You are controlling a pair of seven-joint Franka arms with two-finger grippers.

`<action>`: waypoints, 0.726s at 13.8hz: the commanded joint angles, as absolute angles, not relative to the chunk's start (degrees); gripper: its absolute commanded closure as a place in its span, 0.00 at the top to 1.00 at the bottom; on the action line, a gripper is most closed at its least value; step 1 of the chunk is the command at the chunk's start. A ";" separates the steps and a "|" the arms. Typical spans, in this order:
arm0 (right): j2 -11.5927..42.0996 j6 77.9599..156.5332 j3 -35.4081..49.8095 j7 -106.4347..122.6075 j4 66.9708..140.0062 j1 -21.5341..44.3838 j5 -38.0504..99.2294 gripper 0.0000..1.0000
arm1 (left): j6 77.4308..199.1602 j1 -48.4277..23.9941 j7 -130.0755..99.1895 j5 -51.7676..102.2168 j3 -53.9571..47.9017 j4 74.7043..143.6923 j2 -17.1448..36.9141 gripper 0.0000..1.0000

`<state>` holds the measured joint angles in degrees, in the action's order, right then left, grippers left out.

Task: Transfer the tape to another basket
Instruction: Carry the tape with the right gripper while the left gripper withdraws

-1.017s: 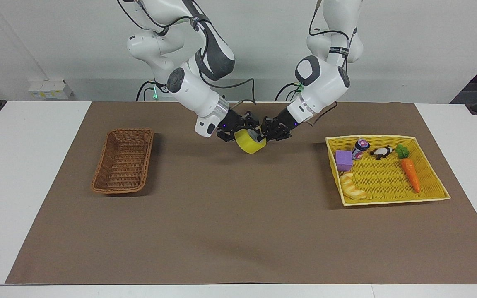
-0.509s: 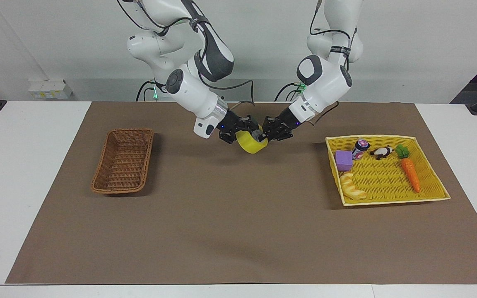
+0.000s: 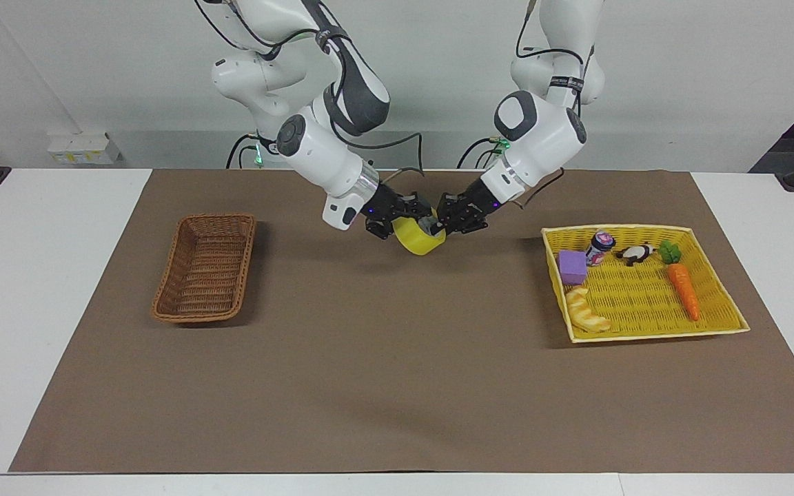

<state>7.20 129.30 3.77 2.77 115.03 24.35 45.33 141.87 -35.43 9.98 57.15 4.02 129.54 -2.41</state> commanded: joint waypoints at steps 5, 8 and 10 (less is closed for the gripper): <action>6.33 129.64 3.96 3.60 115.93 24.43 43.95 0.07 | 140.71 -33.23 9.23 57.31 4.92 127.71 -5.35 0.98; 6.42 128.85 3.87 3.69 115.93 24.00 42.99 0.00 | 140.19 -30.42 9.14 53.37 4.92 127.18 -6.50 1.00; 6.33 127.71 3.52 3.78 115.23 23.64 39.04 0.00 | 134.77 -27.26 9.05 46.36 4.92 125.78 -6.68 1.00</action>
